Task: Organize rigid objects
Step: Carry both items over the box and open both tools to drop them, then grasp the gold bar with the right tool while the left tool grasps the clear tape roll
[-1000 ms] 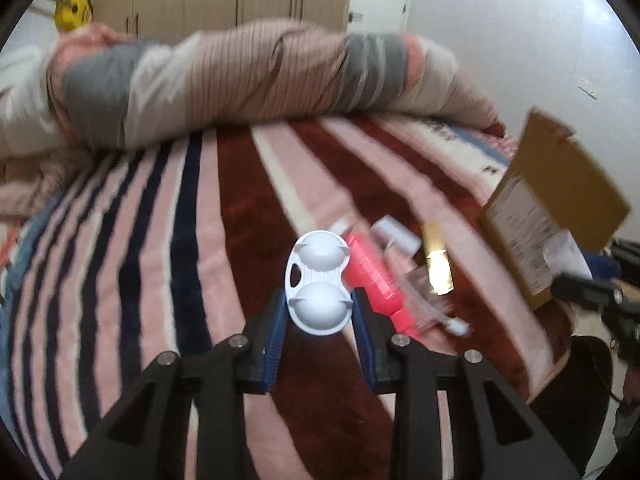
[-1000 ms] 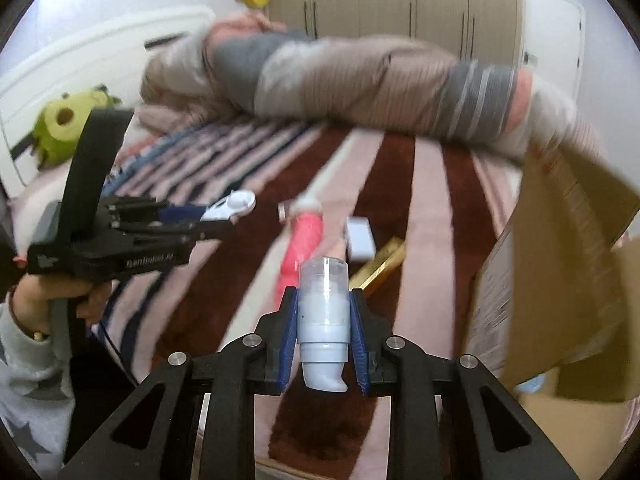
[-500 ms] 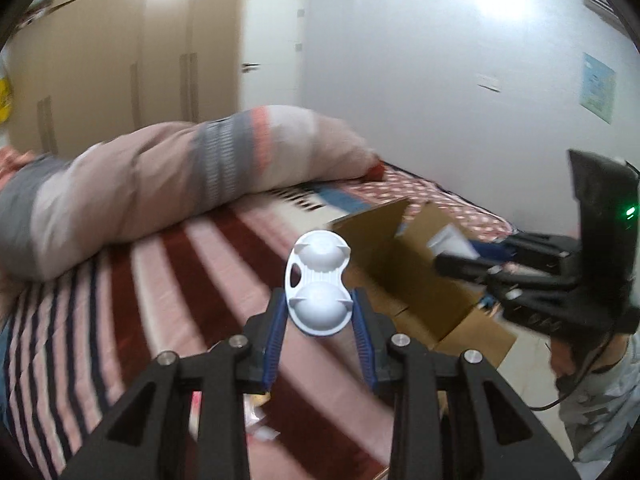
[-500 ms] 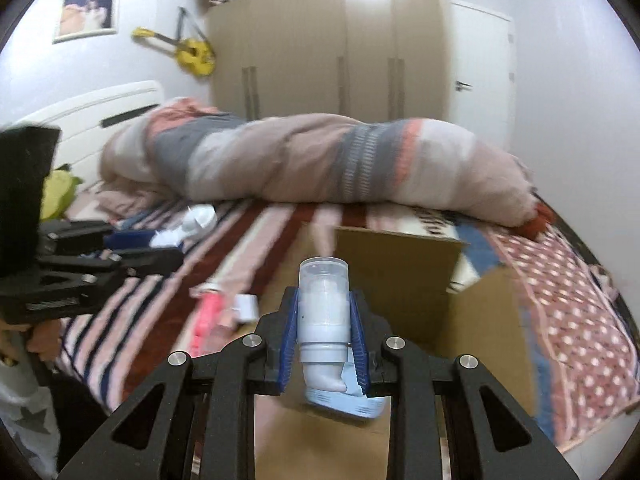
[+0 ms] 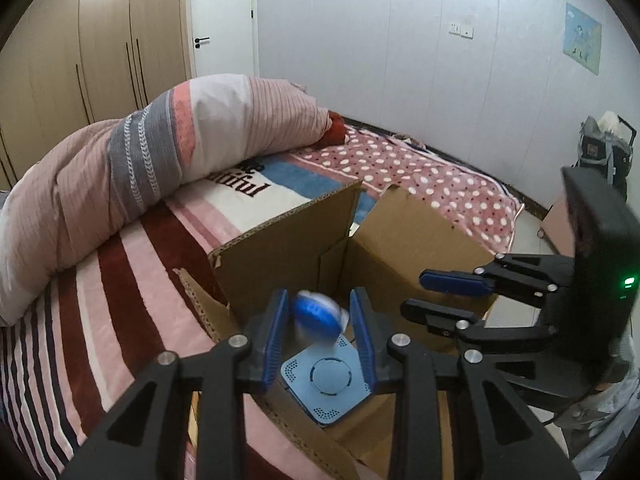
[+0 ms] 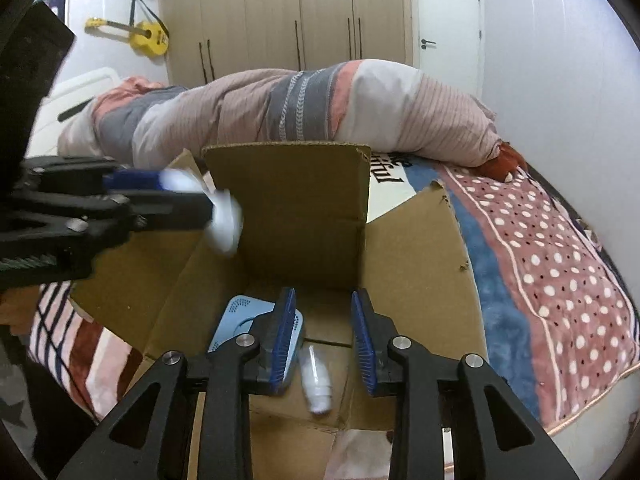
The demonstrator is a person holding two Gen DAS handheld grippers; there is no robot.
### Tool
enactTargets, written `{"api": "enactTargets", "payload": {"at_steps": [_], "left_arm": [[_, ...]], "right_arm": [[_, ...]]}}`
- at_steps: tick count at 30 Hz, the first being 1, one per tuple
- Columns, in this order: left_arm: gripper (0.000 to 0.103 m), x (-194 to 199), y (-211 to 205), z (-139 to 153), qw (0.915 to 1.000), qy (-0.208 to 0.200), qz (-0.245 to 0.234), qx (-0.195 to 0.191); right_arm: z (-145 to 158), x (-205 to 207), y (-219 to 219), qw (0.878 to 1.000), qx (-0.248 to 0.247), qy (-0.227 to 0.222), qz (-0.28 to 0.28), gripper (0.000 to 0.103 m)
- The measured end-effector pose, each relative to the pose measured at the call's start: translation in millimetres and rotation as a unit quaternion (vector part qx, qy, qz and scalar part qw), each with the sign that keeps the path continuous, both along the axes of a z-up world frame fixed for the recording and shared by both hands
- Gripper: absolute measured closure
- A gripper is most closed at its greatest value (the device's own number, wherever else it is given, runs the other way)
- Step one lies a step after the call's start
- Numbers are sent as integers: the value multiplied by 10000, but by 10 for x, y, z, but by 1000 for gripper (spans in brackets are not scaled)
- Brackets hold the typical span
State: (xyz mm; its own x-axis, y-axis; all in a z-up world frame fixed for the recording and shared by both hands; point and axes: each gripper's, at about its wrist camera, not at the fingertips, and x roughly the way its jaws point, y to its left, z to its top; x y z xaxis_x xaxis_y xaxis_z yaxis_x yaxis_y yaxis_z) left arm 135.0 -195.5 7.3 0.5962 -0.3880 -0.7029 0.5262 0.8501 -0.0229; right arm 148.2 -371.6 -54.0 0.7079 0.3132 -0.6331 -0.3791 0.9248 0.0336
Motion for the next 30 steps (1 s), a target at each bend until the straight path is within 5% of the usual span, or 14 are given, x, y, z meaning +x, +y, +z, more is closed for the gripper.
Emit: {"api": "enactTargets", "payload": {"at_steps": [6, 10, 19, 24, 30], "left_arm": [[71, 68, 54, -14, 9999, -20, 131, -2], [50, -33, 297, 114, 9987, -210, 369, -265], [28, -417, 1353, 281, 9878, -712, 1369, -223], [28, -610, 1985, -28, 9798, -508, 1923, -231], [28, -628, 2430, -564, 9734, -121, 2265, -318]], "right_arm": [[43, -46, 59, 9998, 50, -85, 183, 78], [106, -118, 137, 9992, 75, -122, 371, 78], [476, -486, 686, 9921, 411, -414, 1108, 77], [521, -687, 1277, 9845, 487, -277, 1664, 77], [149, -711, 2046, 9819, 152, 217, 1875, 77]]}}
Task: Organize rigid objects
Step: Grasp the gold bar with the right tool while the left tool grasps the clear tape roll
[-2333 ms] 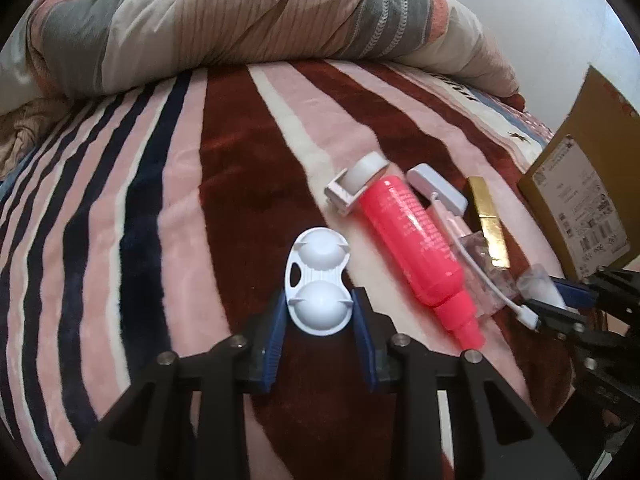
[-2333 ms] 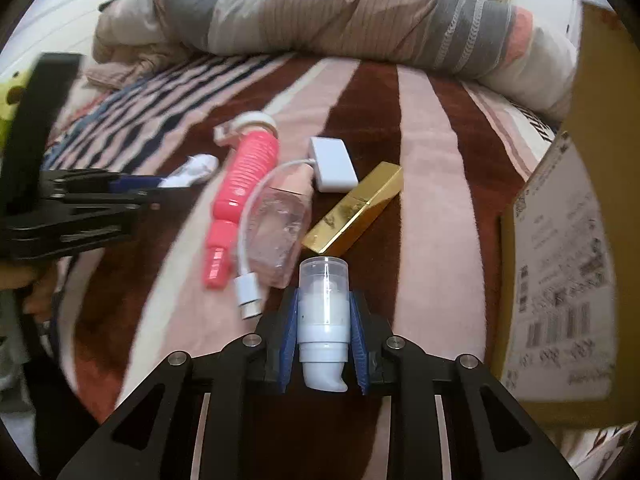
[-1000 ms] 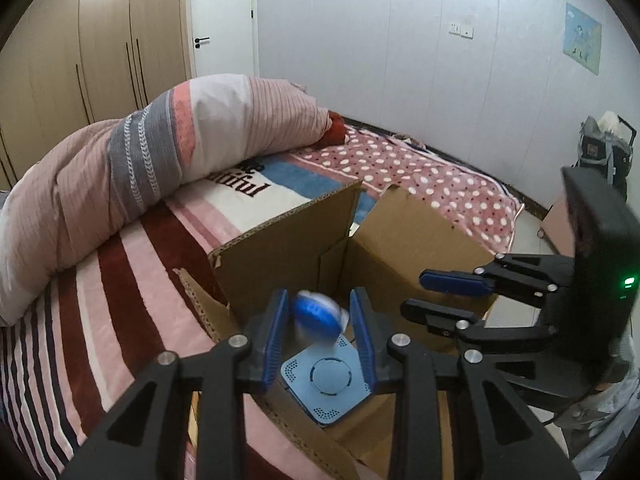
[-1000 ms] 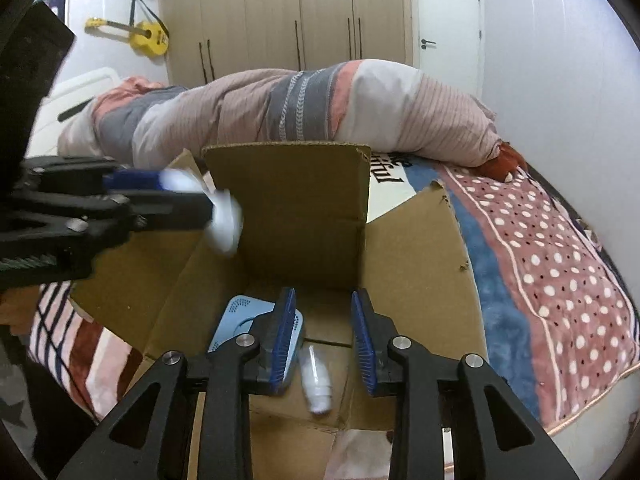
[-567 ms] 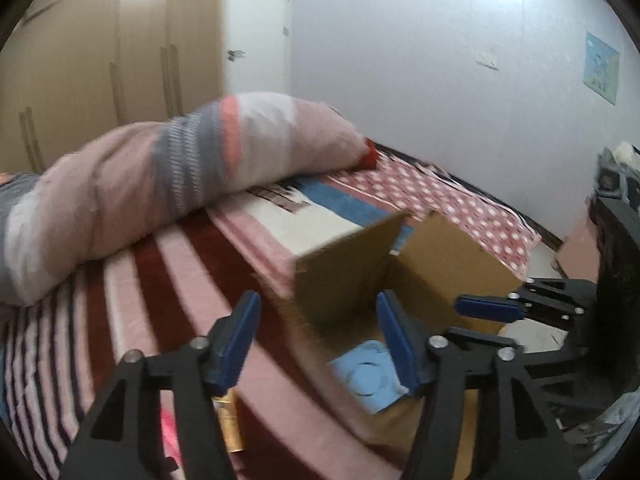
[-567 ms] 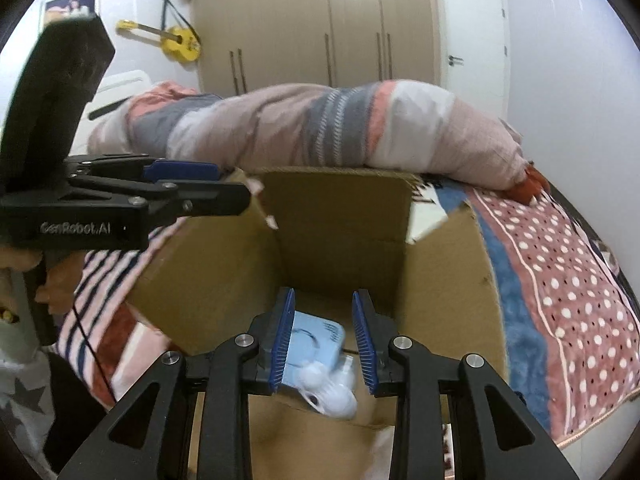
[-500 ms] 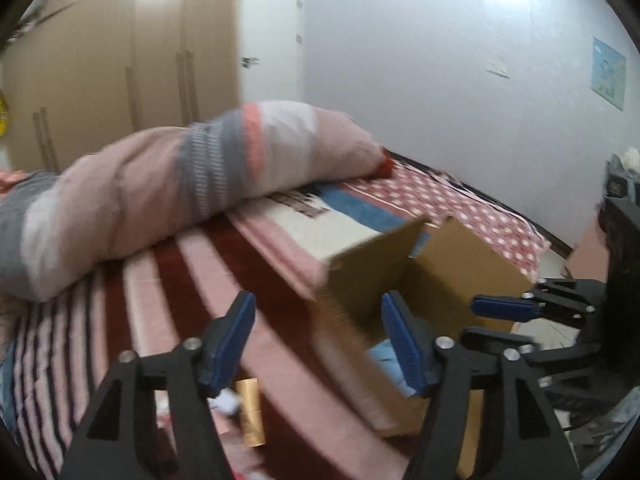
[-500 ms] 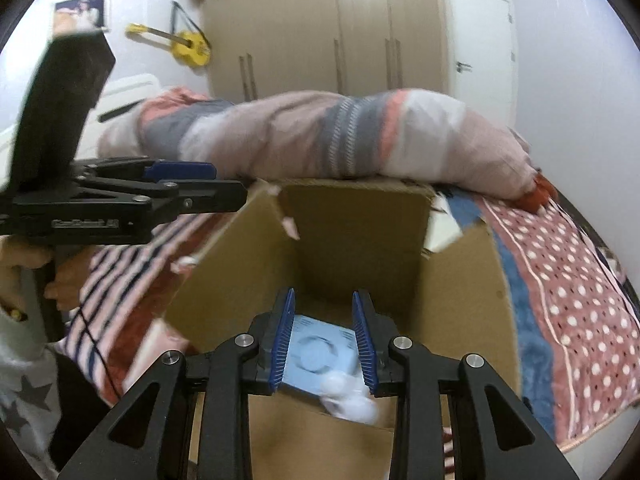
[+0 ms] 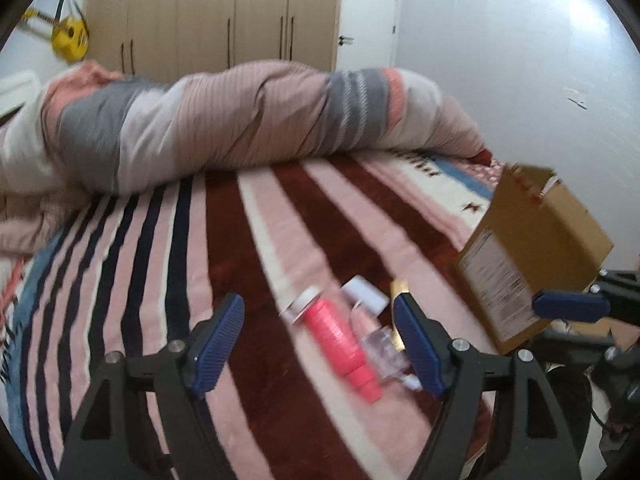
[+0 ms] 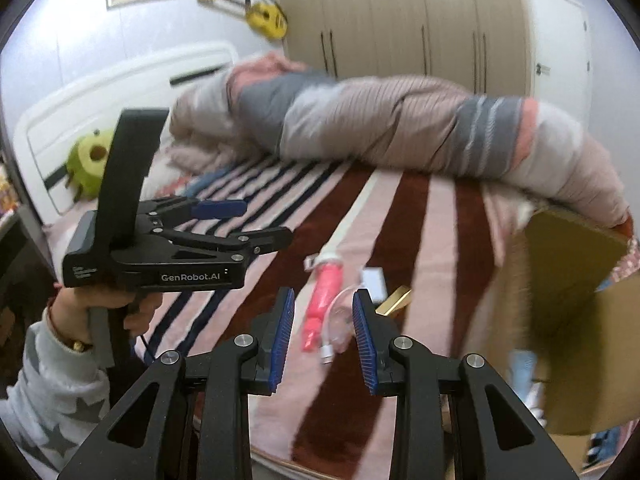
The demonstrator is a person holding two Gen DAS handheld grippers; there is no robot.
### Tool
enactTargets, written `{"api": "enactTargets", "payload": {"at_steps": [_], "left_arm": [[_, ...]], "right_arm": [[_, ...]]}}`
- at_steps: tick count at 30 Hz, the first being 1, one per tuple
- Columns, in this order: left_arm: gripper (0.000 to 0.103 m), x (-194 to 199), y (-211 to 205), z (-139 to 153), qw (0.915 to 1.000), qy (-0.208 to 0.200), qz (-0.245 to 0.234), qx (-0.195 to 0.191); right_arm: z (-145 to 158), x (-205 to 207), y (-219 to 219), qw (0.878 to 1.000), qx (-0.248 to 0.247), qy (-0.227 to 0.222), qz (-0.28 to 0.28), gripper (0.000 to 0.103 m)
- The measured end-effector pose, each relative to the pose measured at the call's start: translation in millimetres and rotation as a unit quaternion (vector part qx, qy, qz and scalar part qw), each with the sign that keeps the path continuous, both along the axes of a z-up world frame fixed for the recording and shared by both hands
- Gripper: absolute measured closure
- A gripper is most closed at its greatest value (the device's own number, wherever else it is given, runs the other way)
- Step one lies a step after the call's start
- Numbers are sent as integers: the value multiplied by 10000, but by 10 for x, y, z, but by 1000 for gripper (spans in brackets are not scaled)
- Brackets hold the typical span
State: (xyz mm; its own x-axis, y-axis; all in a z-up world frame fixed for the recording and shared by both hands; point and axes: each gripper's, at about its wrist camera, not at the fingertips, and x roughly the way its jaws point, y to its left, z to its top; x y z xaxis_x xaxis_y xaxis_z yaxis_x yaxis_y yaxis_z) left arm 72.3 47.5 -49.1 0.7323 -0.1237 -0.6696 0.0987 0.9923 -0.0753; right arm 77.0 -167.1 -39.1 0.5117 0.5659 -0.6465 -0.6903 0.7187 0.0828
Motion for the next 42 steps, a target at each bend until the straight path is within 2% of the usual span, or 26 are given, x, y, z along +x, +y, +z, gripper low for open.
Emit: {"api": "enactTargets", "payload": {"at_steps": [2, 5, 7, 8, 10, 11, 13, 14, 15, 16, 17, 23, 27, 29, 32, 36, 39, 41, 42], "left_arm": [[28, 74, 75, -178, 9999, 113, 102, 70], [29, 241, 144, -414, 9993, 297, 183, 167], [29, 398, 171, -549, 9990, 420, 110, 91], [30, 491, 188, -627, 9987, 500, 46, -21], [42, 663, 207, -764, 9973, 677, -10, -271], [46, 752, 214, -835, 9963, 762, -24, -384], [61, 895, 218, -945, 9946, 870, -93, -567], [64, 940, 208, -973, 9941, 865, -130, -642], [68, 966, 195, -980, 9940, 841, -149, -677], [77, 995, 181, -988, 9944, 844, -140, -614], [83, 1024, 165, -1004, 9947, 890, -121, -502], [84, 1047, 126, -1052, 9951, 889, -194, -384], [84, 930, 144, -976, 9943, 998, -255, -285], [84, 834, 183, -926, 9929, 1095, -344, -324], [84, 643, 275, -894, 9892, 1346, -406, -416], [85, 399, 338, -956, 9796, 1771, -608, -734], [85, 297, 316, -1035, 9800, 1863, -493, -494], [77, 283, 310, -1085, 9818, 1838, -348, -337], [69, 281, 323, -1100, 9825, 1818, -262, -306]], "right_arm": [[-208, 83, 184, 9996, -174, 208, -89, 77], [-536, 317, 296, 9968, -308, 548, -501, 77], [-694, 438, 290, 9942, -311, 696, -755, 77], [-780, 505, 288, 9928, -334, 750, -878, 73], [-911, 636, 234, 9904, -351, 811, -1062, 66], [-993, 717, 225, 9889, -321, 880, -1152, 66], [-1101, 822, 182, 9863, -310, 974, -1292, 66], [-1143, 865, 170, 9852, -315, 1006, -1354, 66], [-1205, 934, 161, 9839, -309, 1071, -1396, 66], [-1246, 984, 158, 9831, -302, 1137, -1404, 66], [-1276, 1026, 156, 9823, -292, 1180, -1422, 66], [-1388, 1209, 173, 9809, -270, 1248, -1465, 66], [-1345, 1186, 179, 9839, -301, 1079, -1391, 84], [-1296, 1131, 142, 9852, -299, 1066, -1308, 87], [-1235, 995, 66, 9862, -420, 1073, -1187, 88], [-1204, 784, 20, 9865, -567, 1203, -952, 88], [-1216, 650, 27, 9868, -740, 1154, -866, 88], [-1244, 626, 48, 9867, -873, 1050, -885, 88], [-1253, 614, 48, 9867, -910, 1002, -895, 88]]}}
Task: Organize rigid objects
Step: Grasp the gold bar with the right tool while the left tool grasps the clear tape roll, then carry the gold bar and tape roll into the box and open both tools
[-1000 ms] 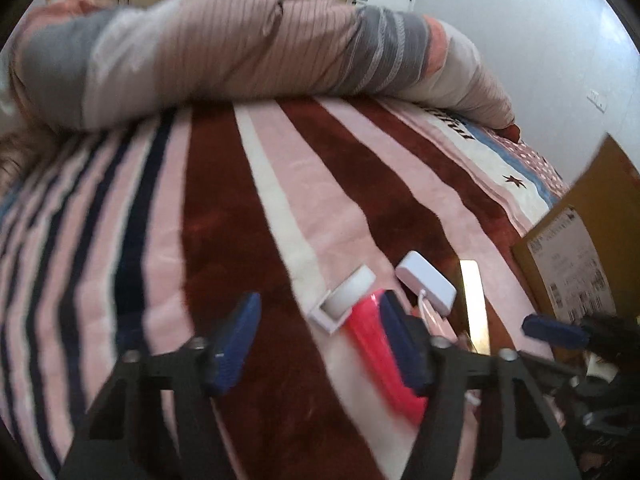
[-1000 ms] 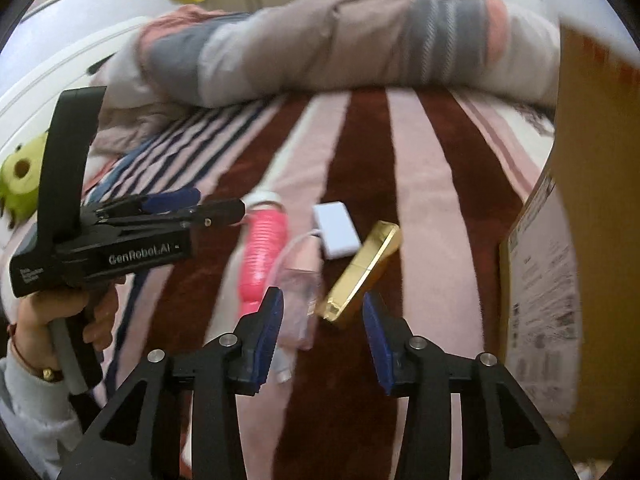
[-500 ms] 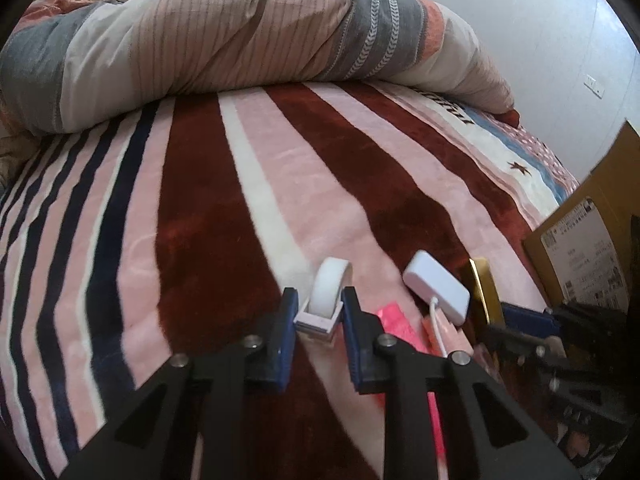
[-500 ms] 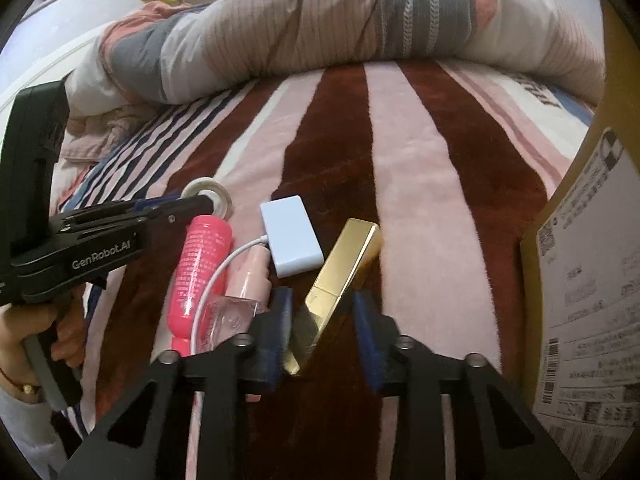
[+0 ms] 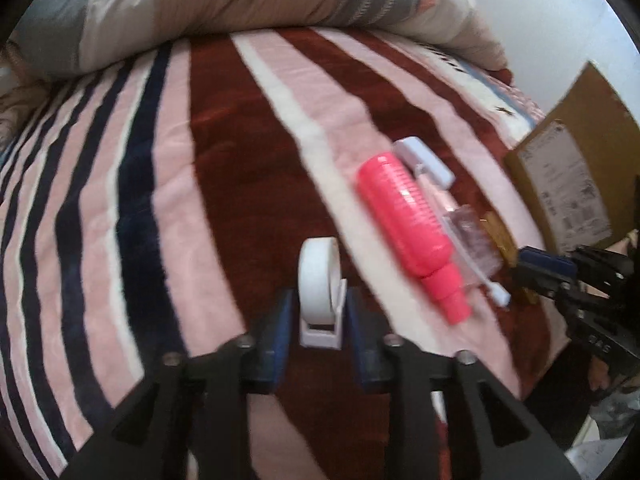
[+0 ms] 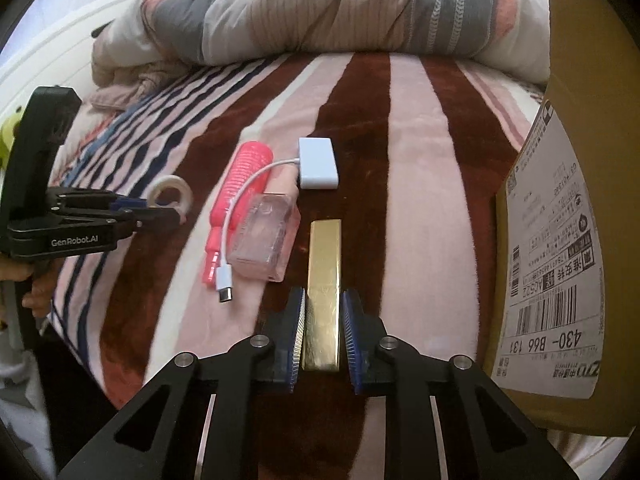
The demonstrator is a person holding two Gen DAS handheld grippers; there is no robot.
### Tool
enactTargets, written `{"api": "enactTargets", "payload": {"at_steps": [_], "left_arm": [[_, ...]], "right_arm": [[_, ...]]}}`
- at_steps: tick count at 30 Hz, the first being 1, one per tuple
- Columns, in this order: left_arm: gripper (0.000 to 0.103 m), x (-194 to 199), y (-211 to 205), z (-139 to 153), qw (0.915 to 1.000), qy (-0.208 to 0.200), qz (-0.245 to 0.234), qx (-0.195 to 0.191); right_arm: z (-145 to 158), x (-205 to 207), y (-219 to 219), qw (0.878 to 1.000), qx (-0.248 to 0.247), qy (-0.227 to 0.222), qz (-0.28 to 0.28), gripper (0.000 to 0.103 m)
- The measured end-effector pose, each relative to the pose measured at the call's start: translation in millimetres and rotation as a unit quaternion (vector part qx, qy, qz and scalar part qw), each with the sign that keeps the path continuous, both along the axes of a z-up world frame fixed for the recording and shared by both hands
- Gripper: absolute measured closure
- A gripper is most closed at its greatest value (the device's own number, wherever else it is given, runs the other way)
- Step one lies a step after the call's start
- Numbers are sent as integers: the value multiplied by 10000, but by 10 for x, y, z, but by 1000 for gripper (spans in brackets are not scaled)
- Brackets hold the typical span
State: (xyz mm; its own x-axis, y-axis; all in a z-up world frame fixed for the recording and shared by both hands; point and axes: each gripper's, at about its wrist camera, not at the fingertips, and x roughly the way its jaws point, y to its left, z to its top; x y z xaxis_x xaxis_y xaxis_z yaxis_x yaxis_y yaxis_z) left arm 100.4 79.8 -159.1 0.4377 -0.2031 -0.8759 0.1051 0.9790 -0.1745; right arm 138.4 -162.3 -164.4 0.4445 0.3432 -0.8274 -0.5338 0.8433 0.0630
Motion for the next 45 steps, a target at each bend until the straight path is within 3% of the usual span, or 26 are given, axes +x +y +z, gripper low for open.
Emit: {"api": "enactTargets", "payload": {"at_steps": [3, 6, 7, 14, 15, 16, 18, 23, 28, 34, 41, 45], "left_arm": [[52, -31, 20, -1, 9997, -153, 86, 161], [26, -31, 43, 23, 9968, -371, 300, 649], [23, -40, 47, 31, 9955, -446, 356, 759], [23, -86, 52, 3, 9947, -457, 358, 846], [27, -77, 48, -12, 9947, -453, 372, 841], [43, -73, 41, -26, 9950, -466, 370, 798], [62, -74, 17, -67, 9956, -444, 326, 757], [62, -139, -50, 7, 9937, -629, 247, 896], [62, -285, -119, 349, 9908, -974, 174, 922], [62, -482, -424, 1037, 9829, -1633, -105, 843], [62, -486, -1128, 1721, 9675, -2302, -745, 729], [62, -338, -1618, 1946, 9613, -2429, -1227, 420]], "right_arm": [[-20, 4, 24, 10000, -65, -56, -3, 88], [-46, 14, 57, 9998, -154, -125, -1, 88], [-52, 19, 62, 9997, -173, -143, -10, 88], [-81, 28, 108, 9994, -260, -213, -42, 86], [-90, 33, 112, 9994, -262, -221, -50, 86], [-96, 42, 119, 9994, -257, -241, -54, 86], [-121, 57, 155, 9991, -288, -302, -4, 89], [-41, -58, 171, 9986, -203, -464, 153, 89], [326, -298, 144, 9956, 160, -787, 483, 89], [924, -490, -78, 9887, 676, -1202, 585, 90], [1485, -511, -683, 9789, 1045, -1750, 131, 90], [1643, -399, -1155, 9763, 1329, -1686, -257, 90]]}}
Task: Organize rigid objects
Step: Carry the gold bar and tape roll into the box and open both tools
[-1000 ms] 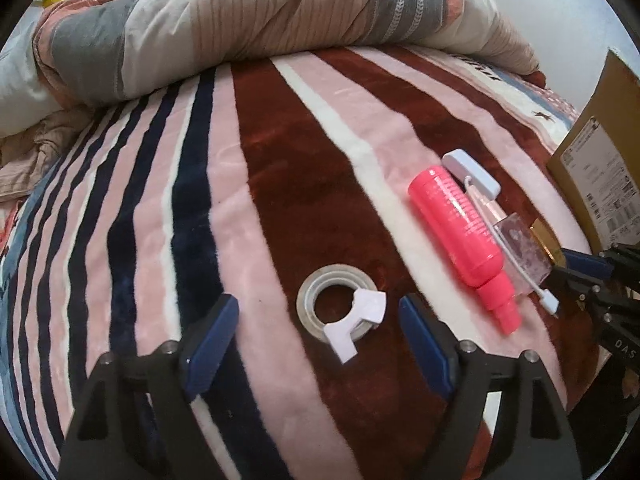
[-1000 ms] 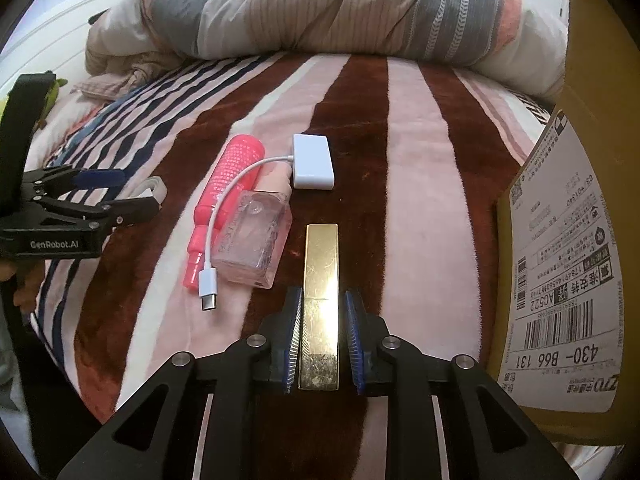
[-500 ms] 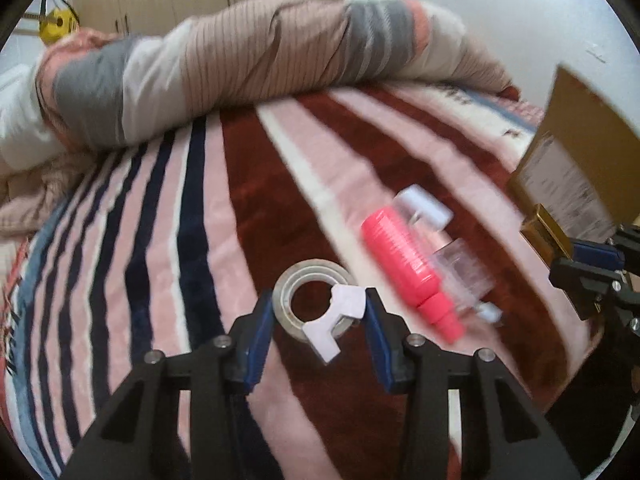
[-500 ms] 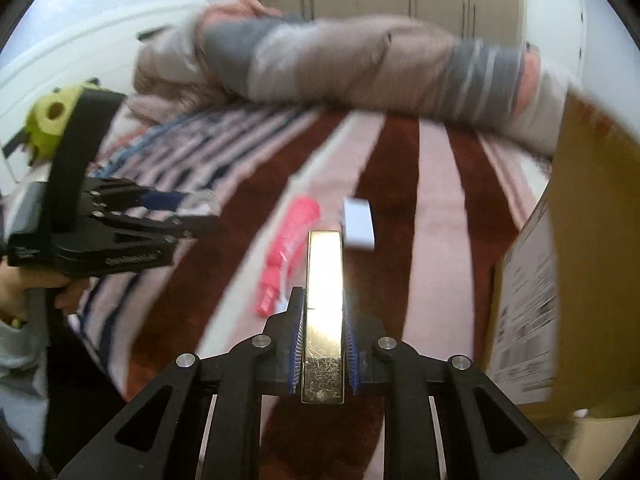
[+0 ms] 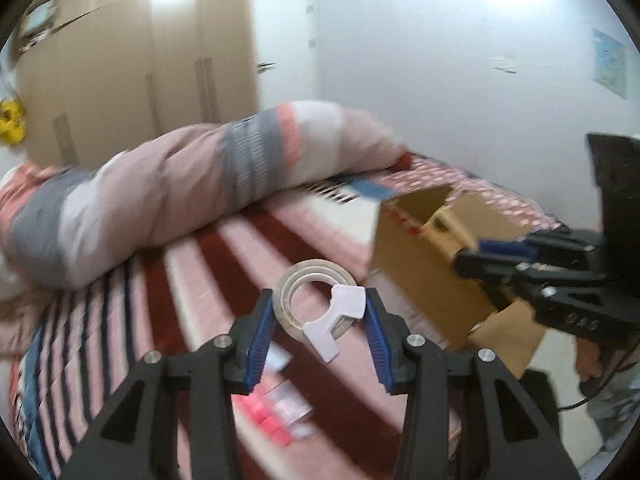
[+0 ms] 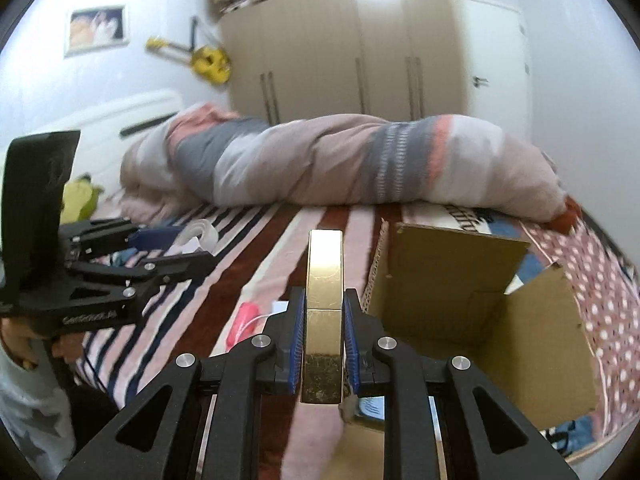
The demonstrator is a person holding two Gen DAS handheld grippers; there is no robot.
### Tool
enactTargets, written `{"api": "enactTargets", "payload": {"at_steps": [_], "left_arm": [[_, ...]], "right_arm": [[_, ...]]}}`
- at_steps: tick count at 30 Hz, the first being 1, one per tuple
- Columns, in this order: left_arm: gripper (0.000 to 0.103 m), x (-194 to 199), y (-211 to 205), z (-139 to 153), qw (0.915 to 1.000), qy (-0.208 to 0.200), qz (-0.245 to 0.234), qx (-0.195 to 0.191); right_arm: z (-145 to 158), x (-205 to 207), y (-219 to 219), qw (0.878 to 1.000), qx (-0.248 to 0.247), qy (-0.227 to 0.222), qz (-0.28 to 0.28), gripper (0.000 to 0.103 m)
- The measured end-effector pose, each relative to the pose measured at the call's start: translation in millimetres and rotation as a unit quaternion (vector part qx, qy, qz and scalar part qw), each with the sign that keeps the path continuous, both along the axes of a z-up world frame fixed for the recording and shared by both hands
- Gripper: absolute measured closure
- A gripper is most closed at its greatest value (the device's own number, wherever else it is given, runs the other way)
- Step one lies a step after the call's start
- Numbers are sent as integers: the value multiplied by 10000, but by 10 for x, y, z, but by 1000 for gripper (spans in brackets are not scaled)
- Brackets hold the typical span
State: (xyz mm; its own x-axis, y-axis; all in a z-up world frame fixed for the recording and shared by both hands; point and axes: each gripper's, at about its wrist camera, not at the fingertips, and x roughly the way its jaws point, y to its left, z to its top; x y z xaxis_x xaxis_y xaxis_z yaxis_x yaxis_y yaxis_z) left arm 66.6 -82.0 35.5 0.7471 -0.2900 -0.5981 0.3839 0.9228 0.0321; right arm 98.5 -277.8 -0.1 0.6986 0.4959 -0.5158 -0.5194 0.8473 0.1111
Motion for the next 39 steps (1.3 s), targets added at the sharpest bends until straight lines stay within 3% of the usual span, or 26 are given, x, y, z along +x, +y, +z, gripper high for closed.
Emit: {"api": "enactTargets", "payload": {"at_steps": [6, 15, 22, 27, 33, 39], "left_arm": [[62, 201, -569, 153, 9984, -44, -553, -79], [62, 248, -609, 248, 9991, -68, -425, 6], [62, 311, -693, 264, 9987, -36, -500, 9], [62, 480, -885, 134, 9976, 151, -665, 74], [62, 766, -1173, -110, 9953, 473, -809, 264], [62, 924, -1357, -286, 9931, 656, -858, 466]], "right_arm": [[83, 142, -519, 9954, 872, 367, 161, 90], [60, 218, -581, 9852, 1313, 789, 768, 90], [84, 224, -698, 9905, 1111, 665, 471, 89], [-30, 342, -795, 9979, 420, 485, -127, 89], [-317, 564, -824, 9972, -271, 494, -494, 89], [-459, 680, -910, 9962, -374, 483, -621, 89]]}}
